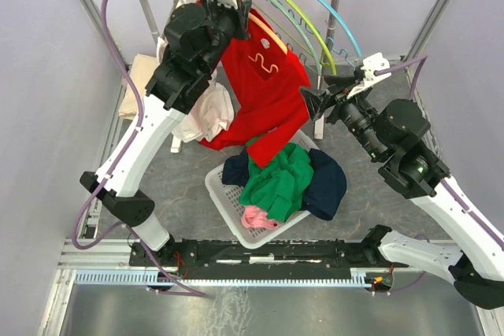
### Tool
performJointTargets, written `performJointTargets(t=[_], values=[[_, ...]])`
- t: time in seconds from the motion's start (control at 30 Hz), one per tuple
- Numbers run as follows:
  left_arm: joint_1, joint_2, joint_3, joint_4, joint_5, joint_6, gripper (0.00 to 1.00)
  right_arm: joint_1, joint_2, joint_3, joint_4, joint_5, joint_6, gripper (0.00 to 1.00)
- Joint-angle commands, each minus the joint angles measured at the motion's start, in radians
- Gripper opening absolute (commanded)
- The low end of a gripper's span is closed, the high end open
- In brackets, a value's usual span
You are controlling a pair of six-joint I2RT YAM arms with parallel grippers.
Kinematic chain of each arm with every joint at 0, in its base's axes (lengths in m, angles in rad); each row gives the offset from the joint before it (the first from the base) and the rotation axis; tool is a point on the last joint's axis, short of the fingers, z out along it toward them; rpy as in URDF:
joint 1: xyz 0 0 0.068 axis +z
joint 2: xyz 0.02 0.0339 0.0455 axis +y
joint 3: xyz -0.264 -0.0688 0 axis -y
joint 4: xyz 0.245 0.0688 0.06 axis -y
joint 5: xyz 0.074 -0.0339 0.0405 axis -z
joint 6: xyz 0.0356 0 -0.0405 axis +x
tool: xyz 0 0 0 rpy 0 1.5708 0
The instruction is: Remove the t-shirt from the hanger
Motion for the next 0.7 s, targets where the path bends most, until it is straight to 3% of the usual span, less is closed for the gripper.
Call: performJointTargets(t=[0.0, 0.3, 0.6, 0.67], values=[[0.001, -0.003, 0.162, 0.032, -0.063, 0.075, 0.03, 0.002, -0.017, -0.028, -0.015, 0.035, -0.016, 0.71], [0.001, -0.016, 0.166, 0.029, -0.08, 0.093, 0.03, 0.002, -0.027, -0.085, -0.021, 0.003, -0.001, 0.7], [0.001, -0.021, 0.171, 0.035, -0.096, 0.099, 0.03, 0.002, -0.037, -0.142, -0.018, 0.062, 0.035, 0.39], [0.002, -0.021, 0.173, 0.035, -0.1, 0.101, 0.03, 0.002, -0.046, -0.156, -0.018, 0.081, 0.041, 0.27]])
